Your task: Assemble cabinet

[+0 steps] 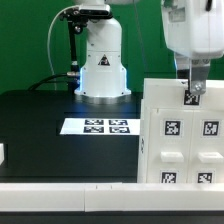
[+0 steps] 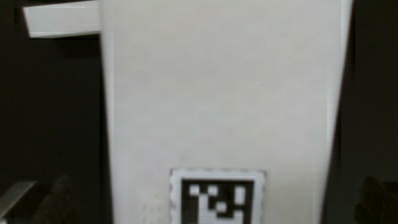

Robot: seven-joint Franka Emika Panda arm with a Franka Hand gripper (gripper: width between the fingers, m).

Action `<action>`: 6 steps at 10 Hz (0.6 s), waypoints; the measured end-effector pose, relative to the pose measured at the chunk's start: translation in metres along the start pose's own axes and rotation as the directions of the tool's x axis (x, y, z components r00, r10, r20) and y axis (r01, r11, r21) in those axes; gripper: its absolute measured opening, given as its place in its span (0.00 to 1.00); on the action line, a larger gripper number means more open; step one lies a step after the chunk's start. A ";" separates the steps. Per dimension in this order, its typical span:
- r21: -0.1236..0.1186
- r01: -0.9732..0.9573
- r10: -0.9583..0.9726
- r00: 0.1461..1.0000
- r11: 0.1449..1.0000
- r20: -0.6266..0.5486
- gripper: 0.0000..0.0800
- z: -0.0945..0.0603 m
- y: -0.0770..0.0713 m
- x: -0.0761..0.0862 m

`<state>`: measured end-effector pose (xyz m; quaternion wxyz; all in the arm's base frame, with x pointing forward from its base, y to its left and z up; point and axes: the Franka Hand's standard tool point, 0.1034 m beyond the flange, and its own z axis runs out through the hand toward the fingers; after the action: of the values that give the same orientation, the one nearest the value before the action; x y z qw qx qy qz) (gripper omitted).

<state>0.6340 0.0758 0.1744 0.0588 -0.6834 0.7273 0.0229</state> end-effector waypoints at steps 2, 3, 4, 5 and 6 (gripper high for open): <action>0.031 0.008 -0.010 0.999 0.999 0.039 1.00 -0.028 -0.005 -0.003; 0.034 0.012 -0.013 0.999 0.999 0.040 0.99 -0.028 -0.006 -0.005; 0.030 0.014 -0.015 0.999 0.999 0.038 0.99 -0.025 -0.005 -0.005; 0.029 0.015 -0.016 0.999 0.999 0.038 0.99 -0.025 -0.005 -0.005; 0.029 0.016 -0.017 0.999 0.999 0.038 0.99 -0.025 -0.005 -0.005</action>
Offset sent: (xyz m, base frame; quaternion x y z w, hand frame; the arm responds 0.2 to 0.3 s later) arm 0.0000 0.0000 0.0000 0.0000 0.0000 0.0000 1.0000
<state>0.6378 0.0780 0.1996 0.0825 -0.6879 0.7207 0.0251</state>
